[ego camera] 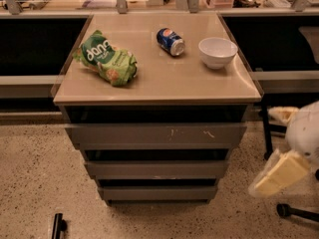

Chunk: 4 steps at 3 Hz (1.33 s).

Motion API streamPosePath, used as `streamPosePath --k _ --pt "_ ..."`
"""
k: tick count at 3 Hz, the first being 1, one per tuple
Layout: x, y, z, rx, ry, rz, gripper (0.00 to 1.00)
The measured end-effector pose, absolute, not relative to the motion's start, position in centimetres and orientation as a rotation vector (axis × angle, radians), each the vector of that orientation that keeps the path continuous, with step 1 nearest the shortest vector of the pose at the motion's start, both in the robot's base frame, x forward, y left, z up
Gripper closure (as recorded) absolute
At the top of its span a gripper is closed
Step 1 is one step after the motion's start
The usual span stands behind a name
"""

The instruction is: Open bottom drawer

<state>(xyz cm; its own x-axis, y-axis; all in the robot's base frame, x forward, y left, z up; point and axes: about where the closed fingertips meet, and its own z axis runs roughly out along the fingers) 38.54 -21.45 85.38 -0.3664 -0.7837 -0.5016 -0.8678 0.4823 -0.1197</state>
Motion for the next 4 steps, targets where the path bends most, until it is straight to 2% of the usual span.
streamPosePath --k 2,3,4 --pt "37.3 -21.5 83.0 -1.290 2.241 0.209 0.00" --pt "35.3 -20.2 79.3 -1.196 2.220 0.277 0.00" --pt "32.9 -18.0 70.0 -1.008 2.255 0.472 0.00"
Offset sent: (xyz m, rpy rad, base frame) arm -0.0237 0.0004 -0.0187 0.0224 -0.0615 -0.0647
